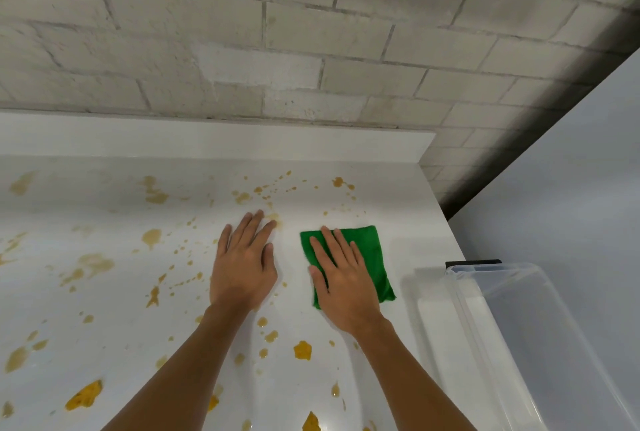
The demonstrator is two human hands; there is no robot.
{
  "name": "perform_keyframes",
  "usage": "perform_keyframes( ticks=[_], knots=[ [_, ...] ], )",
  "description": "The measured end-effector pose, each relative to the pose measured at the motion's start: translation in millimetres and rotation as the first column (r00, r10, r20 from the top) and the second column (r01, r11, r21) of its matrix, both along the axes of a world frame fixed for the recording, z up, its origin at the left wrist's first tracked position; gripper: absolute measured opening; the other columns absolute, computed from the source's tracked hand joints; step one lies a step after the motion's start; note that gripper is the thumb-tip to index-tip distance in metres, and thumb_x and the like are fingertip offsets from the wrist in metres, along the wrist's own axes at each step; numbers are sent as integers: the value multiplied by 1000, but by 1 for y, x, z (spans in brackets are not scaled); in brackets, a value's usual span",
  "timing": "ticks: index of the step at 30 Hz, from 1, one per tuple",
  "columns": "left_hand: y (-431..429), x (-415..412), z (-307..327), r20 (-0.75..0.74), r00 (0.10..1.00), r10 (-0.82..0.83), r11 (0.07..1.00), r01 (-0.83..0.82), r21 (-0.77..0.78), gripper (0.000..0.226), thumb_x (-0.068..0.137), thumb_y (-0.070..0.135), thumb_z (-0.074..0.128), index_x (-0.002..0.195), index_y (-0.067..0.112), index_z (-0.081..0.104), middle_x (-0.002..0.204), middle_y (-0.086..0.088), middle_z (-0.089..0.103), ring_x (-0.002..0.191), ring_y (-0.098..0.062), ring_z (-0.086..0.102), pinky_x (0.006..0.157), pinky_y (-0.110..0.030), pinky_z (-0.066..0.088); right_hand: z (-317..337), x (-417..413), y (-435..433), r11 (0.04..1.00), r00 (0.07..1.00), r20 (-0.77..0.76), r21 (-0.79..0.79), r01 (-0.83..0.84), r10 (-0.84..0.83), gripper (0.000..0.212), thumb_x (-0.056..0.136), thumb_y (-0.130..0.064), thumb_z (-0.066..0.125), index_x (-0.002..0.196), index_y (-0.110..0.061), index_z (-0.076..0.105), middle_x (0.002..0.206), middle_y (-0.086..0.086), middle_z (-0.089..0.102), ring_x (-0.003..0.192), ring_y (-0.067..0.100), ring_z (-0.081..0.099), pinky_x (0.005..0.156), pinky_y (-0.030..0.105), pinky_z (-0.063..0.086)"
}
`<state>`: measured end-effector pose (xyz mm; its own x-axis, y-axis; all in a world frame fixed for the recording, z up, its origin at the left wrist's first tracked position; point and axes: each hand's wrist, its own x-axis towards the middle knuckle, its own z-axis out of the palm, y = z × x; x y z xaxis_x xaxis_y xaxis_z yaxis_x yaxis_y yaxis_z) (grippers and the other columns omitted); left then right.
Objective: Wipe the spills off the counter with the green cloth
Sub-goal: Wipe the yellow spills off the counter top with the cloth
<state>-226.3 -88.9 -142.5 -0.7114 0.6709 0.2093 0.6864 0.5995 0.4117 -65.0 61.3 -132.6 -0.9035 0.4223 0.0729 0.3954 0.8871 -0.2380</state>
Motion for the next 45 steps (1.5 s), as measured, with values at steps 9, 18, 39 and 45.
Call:
perform_keyframes(
  ticks=[9, 18, 39, 45],
  knots=[
    [8, -5, 4, -37, 999, 30, 999, -31, -14, 59, 95, 36, 34, 147, 22, 59, 159, -3, 48, 150, -24, 41, 123, -53, 30, -1, 0, 31, 958, 955, 84, 57, 281, -285, 66, 105, -72, 11, 167, -50, 12, 179, 1, -5, 165, 30, -9, 132, 56, -6],
    [28, -9, 0, -48, 997, 57, 998, -56, 13, 57, 94, 33, 43, 147, 19, 58, 157, -8, 49, 149, -28, 39, 125, -55, 27, -3, 10, 38, 994, 996, 45, 77, 79, -83, 59, 110, -68, 15, 166, -51, 12, 179, -5, -4, 165, 20, -11, 133, 53, -2],
    [31, -9, 0, -60, 995, 74, 992, -79, -94, 64, 102, 50, 28, 161, 28, 38, 172, 0, 27, 161, -19, 17, 130, -52, 12, 3, -42, 47, 972, 962, 141, 48, 229, -234, 66, 105, -63, 3, 168, -45, 0, 178, -1, -13, 165, 28, -14, 131, 57, -11],
    [30, -9, 0, -61, 996, 68, 995, -72, -72, 63, 102, 49, 30, 160, 27, 41, 171, -1, 29, 160, -19, 18, 130, -52, 12, -3, -1, 43, 985, 985, 59, 63, 158, -162, 60, 109, -67, 15, 167, -50, 11, 179, -10, -6, 165, 17, -11, 133, 51, -6]
  ],
)
